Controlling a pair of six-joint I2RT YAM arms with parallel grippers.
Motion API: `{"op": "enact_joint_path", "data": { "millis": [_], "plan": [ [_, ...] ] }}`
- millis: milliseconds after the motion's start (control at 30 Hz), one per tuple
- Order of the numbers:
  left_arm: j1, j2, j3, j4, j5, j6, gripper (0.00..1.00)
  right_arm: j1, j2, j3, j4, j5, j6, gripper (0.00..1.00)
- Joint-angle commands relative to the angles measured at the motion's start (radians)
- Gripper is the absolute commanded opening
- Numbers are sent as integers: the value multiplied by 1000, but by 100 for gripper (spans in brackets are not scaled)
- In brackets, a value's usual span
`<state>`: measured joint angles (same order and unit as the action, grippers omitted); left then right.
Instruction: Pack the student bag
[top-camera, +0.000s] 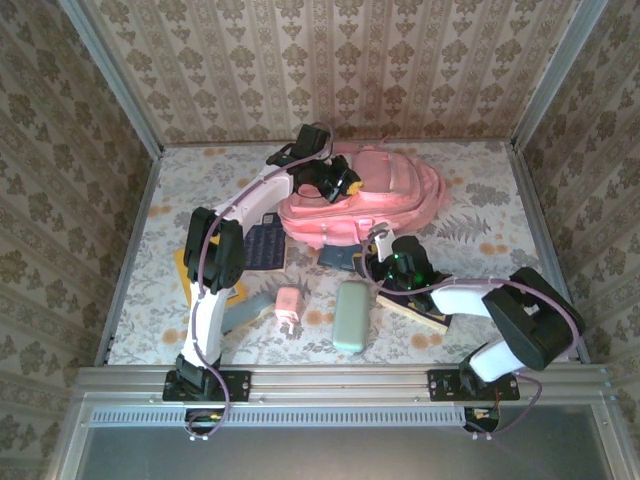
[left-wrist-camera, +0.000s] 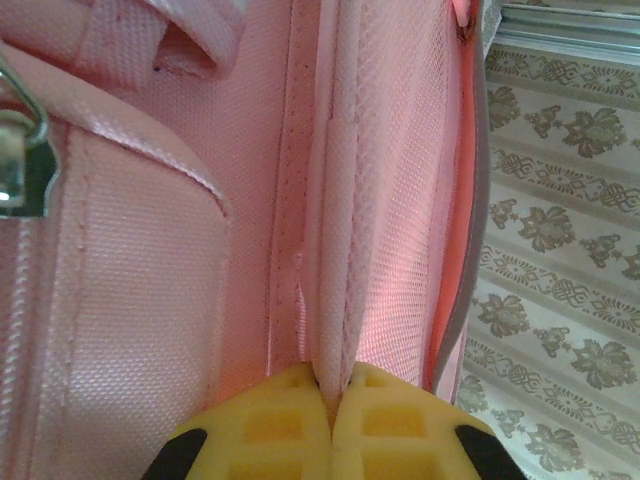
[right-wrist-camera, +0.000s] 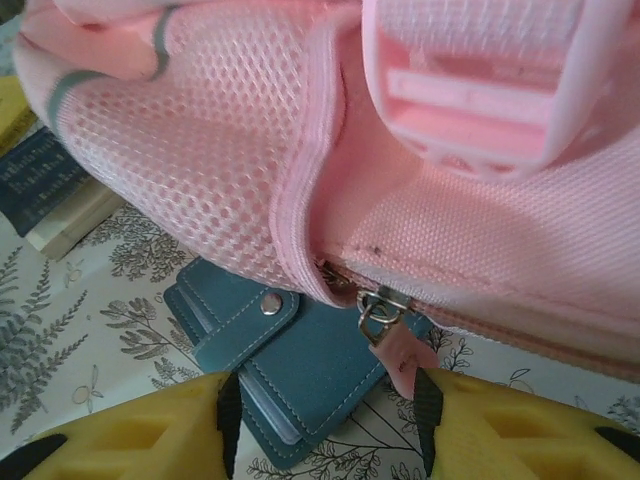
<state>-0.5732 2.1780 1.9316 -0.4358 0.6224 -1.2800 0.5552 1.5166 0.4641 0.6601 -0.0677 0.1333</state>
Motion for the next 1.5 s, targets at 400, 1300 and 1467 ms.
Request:
{"op": "enact_joint_path", "data": {
  "millis": [400, 1300, 1467],
  "plan": [
    [29, -74, 0, 97, 49, 1, 0, 14, 69, 54, 87, 118, -43, 1],
    [65, -579, -781, -49, -240, -4, 66, 80, 90, 240, -106, -16, 275, 0],
    [47, -522, -757, -27, -260, -16, 65, 105, 103, 261, -112, -12, 285, 0]
  ]
}}
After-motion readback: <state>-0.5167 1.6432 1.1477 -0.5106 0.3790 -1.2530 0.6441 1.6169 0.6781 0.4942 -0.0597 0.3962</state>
